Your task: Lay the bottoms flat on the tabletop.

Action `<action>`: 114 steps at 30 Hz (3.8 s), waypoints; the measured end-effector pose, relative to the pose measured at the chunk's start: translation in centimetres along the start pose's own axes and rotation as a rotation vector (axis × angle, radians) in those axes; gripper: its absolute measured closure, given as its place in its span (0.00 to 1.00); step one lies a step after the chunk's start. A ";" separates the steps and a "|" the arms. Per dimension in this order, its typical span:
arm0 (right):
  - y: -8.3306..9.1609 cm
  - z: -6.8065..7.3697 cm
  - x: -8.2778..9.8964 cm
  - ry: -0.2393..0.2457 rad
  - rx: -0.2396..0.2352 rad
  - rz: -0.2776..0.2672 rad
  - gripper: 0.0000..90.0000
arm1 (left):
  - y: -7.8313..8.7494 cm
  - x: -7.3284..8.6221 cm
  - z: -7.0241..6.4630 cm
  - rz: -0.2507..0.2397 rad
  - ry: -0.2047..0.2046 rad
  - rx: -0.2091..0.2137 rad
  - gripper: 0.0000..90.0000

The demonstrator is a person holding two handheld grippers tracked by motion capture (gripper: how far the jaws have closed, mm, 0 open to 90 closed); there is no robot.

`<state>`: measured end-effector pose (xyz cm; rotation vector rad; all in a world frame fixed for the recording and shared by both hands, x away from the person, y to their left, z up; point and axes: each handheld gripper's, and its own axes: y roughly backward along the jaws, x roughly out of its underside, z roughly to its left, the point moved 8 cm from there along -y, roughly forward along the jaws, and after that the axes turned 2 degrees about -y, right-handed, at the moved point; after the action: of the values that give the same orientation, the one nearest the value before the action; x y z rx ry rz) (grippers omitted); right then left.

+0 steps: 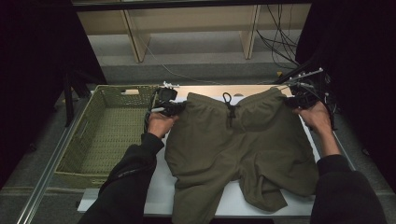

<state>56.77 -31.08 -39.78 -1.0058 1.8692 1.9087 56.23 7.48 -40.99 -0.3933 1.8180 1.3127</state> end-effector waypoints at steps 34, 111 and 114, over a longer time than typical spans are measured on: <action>-1.6 -1.1 -7.1 -0.050 0.141 -0.105 0.98 | -1.5 -6.3 2.2 -0.108 0.048 -0.055 0.99; 3.2 7.6 17.2 -0.022 -0.118 0.080 1.00 | 7.3 16.4 -9.0 -0.074 -0.191 0.175 0.20; 2.4 7.8 15.2 0.003 -0.111 0.058 1.00 | 7.3 16.4 -8.9 -0.072 -0.194 0.172 0.20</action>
<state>42.24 -27.88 -48.46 -0.9975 1.8310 2.0656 37.63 5.93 -48.18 -0.2277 1.7214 1.0967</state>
